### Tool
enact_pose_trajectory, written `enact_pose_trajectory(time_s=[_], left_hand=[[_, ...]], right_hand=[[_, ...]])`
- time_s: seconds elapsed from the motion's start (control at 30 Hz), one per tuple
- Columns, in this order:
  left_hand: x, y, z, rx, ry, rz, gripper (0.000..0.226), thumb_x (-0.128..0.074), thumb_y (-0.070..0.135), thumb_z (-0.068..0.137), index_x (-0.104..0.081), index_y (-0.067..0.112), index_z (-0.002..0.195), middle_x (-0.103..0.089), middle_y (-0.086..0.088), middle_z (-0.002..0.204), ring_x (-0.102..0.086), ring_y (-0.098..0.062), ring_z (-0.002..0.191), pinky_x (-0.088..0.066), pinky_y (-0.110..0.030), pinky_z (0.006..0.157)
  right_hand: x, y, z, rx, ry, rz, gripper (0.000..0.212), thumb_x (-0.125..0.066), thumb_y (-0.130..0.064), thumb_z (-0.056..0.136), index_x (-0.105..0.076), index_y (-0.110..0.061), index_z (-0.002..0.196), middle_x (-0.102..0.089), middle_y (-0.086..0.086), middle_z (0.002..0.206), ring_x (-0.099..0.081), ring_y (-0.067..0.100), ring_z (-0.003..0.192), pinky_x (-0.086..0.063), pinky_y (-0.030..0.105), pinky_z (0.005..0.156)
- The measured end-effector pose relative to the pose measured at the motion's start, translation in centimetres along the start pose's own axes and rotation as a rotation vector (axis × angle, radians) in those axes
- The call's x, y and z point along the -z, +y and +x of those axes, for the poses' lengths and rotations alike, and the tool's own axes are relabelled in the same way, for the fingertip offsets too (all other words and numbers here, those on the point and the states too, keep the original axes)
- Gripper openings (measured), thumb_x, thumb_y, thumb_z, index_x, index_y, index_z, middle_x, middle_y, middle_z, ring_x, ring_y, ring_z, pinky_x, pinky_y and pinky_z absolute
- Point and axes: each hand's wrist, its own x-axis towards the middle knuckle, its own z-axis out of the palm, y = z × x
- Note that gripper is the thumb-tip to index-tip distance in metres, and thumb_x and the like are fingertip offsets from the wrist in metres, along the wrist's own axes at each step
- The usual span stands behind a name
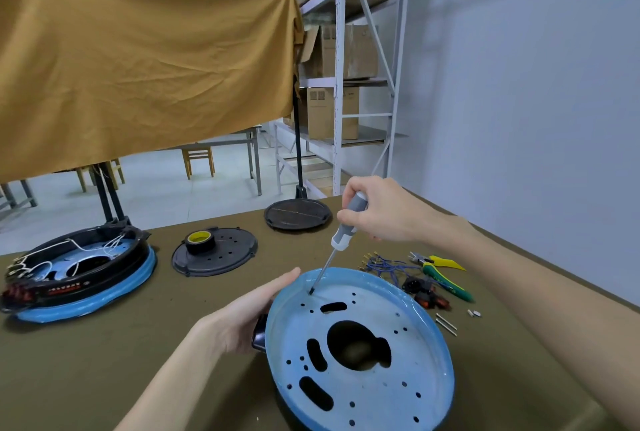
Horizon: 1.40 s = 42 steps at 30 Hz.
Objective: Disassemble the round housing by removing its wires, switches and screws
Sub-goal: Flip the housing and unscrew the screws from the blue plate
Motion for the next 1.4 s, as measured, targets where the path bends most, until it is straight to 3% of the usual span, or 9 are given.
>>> enact_pose_trajectory(time_s=[0.37,0.43,0.53,0.7,0.83,1.0,1.17,1.27,1.4], left_hand=[[-0.5,1.8,-0.2,-0.294,0.255,-0.251,0.061,-0.081,0.067,0.070,-0.082,0.015,0.100,-0.081,-0.010,0.101,-0.079,-0.031,0.086,-0.061,-0.035,0.069],[-0.4,2.5,-0.4,-0.388,0.405,-0.291,0.060,-0.080,0.066,0.072,-0.080,0.010,0.091,-0.081,-0.009,0.085,-0.077,-0.028,0.065,-0.058,-0.031,0.055],[-0.1,3.4,-0.6,-0.569,0.579,-0.279,0.048,-0.080,0.064,0.073,-0.082,0.017,0.086,-0.081,-0.003,0.085,-0.079,-0.020,0.070,-0.058,-0.029,0.050],[0.1,3.8,-0.9,-0.897,0.827,0.043,0.057,-0.085,0.059,0.070,-0.070,0.031,0.117,-0.075,0.022,0.099,-0.068,0.010,0.092,-0.054,-0.012,0.066],[0.5,3.5,-0.2,-0.979,0.853,0.157,0.061,-0.084,0.053,0.075,-0.068,0.027,0.128,-0.072,0.020,0.114,-0.065,0.007,0.103,-0.052,-0.014,0.081],[-0.1,3.6,-0.1,-1.037,0.854,0.199,0.063,-0.082,0.060,0.072,-0.069,0.029,0.125,-0.073,0.021,0.110,-0.065,0.008,0.103,-0.051,-0.005,0.073],[-0.1,3.5,0.0,-1.065,0.882,0.209,0.058,-0.082,0.056,0.075,-0.070,0.029,0.124,-0.073,0.020,0.110,-0.065,0.007,0.102,-0.051,-0.003,0.072],[0.1,3.5,0.1,-1.067,0.886,0.190,0.048,-0.083,0.049,0.078,-0.071,0.031,0.121,-0.073,0.022,0.108,-0.064,0.011,0.101,-0.049,-0.001,0.071],[0.2,3.5,0.2,-1.050,0.899,0.154,0.043,-0.083,0.050,0.079,-0.071,0.034,0.117,-0.074,0.025,0.104,-0.065,0.010,0.100,-0.050,-0.006,0.072]], right_hand=[[0.7,-0.1,0.1,-0.004,0.130,0.046,0.021,-0.072,-0.046,0.086,-0.067,-0.026,0.083,-0.068,-0.006,0.065,-0.061,0.007,0.049,-0.051,0.033,0.051],[0.9,-0.3,0.0,-0.044,0.057,0.072,0.026,-0.071,-0.048,0.089,-0.069,-0.022,0.086,-0.065,-0.006,0.051,-0.058,0.009,0.041,-0.047,0.023,0.043],[1.2,-0.1,-0.3,-0.170,-0.101,0.285,0.038,-0.065,-0.047,0.096,-0.073,-0.010,0.088,-0.066,-0.005,0.059,-0.045,0.012,0.039,-0.038,0.020,0.040],[2.7,1.0,-1.8,-0.407,-0.478,0.728,0.050,-0.053,-0.052,0.102,-0.076,-0.007,0.104,-0.068,0.014,0.079,-0.027,0.008,0.035,-0.024,0.017,0.033],[1.5,2.0,-3.2,-0.451,-0.551,0.794,0.050,-0.054,-0.050,0.102,-0.076,-0.006,0.110,-0.060,0.008,0.073,-0.034,0.008,0.039,-0.028,0.020,0.037],[-0.1,2.8,-3.9,-0.381,-0.433,0.704,0.026,-0.081,-0.020,0.087,-0.061,-0.015,0.102,-0.056,0.007,0.074,-0.046,0.014,0.049,-0.030,0.024,0.043],[-0.4,1.8,-3.7,-0.383,-0.519,0.591,0.033,-0.066,-0.051,0.095,-0.070,-0.019,0.098,-0.066,0.005,0.080,-0.045,0.014,0.053,-0.033,0.026,0.047],[-0.6,0.8,-3.9,-0.304,-0.475,0.411,0.036,-0.055,-0.042,0.101,-0.069,-0.009,0.101,-0.070,0.004,0.077,-0.055,0.012,0.055,-0.045,0.027,0.050],[-1.1,-1.2,-4.3,-0.167,-0.233,0.199,0.027,-0.076,-0.036,0.087,-0.055,-0.019,0.092,-0.064,0.000,0.070,-0.057,0.011,0.050,-0.044,0.025,0.045]])
